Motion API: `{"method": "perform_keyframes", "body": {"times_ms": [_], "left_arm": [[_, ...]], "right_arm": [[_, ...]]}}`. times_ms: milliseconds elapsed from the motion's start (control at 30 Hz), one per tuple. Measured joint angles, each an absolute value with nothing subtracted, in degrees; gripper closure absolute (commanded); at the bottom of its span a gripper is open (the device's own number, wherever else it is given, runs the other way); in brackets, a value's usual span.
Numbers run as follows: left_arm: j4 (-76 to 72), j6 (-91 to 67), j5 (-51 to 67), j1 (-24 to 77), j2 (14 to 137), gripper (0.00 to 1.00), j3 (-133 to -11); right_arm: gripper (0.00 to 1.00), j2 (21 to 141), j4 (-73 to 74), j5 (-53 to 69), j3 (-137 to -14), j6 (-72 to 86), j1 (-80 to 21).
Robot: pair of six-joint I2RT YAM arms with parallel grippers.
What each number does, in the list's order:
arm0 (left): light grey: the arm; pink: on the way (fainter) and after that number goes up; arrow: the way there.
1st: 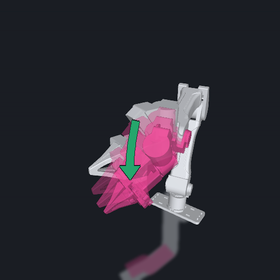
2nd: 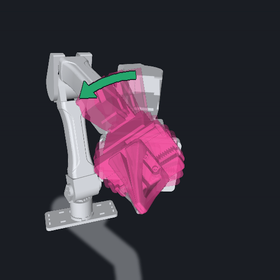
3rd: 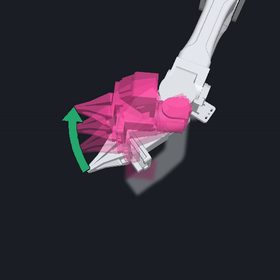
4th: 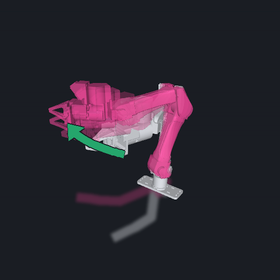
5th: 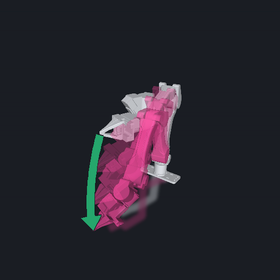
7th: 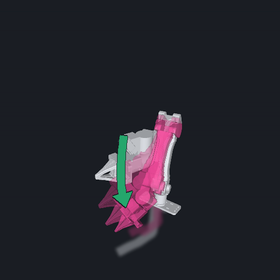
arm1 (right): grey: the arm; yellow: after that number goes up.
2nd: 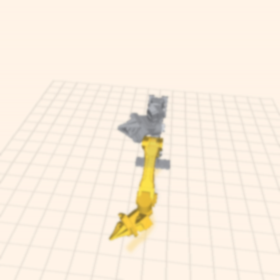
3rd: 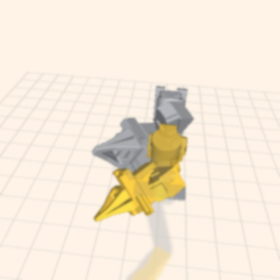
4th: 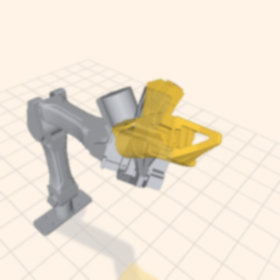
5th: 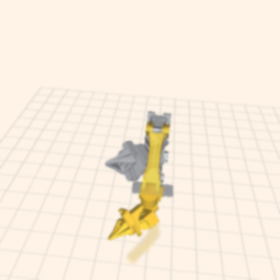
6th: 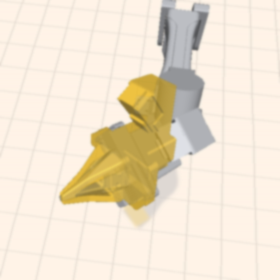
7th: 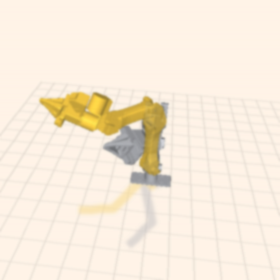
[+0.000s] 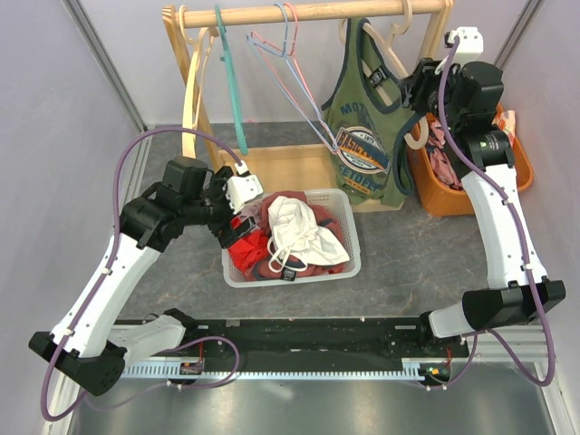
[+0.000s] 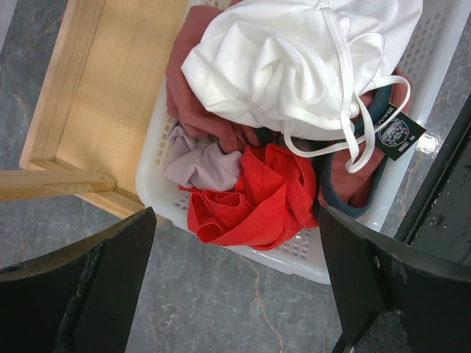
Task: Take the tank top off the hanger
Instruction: Pick up the hanger from the clothesline.
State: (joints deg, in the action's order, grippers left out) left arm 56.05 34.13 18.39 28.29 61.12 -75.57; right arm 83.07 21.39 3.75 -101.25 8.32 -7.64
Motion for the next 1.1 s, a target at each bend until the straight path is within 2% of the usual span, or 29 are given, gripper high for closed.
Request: {"method": "perform_keyframes", "body": {"times_ms": [33, 67, 100, 133, 233, 433, 767, 1100], "left_arm": [[56.1, 34.1, 18.4, 28.3, 61.1, 0.01, -75.6], [56.1, 34.1, 18.4, 28.2, 61.1, 0.01, -75.6], [56.1, 34.1, 18.4, 28.2, 61.1, 0.01, -75.6], [56.1, 34.1, 18.4, 28.2, 61.1, 0.01, -75.6], [56.1, 34.1, 18.4, 28.1, 61.1, 0.01, -75.6], [56.1, 34.1, 18.4, 27.8, 61.1, 0.02, -75.6], [56.1, 34.1, 18.4, 27.3, 61.1, 0.04, -75.6], [56.1, 34.1, 18.5, 26.7, 61.0, 0.06, -75.6]], "right_arm": [[0.67, 83.0, 21.4, 4.4, -101.1, 8.8, -7.6], [0.78, 83.0, 21.4, 5.1, -101.1, 9.6, -7.6], [0.82, 83.0, 21.3, 5.7, -101.1, 10.0, -7.7], [0.91, 82.9, 21.3, 6.2, -101.1, 10.4, -7.7], [1.00, 82.9, 21.4, 7.0, -101.1, 11.3, -7.7], [1.00, 82.9, 21.2, 8.2, -101.2, 12.0, -8.8], [1.00, 81.8, 16.3, 2.8, -102.1, 5.7, -20.1], [1.00, 76.5, 13.8, -1.1, -98.0, 4.0, -20.4]]}}
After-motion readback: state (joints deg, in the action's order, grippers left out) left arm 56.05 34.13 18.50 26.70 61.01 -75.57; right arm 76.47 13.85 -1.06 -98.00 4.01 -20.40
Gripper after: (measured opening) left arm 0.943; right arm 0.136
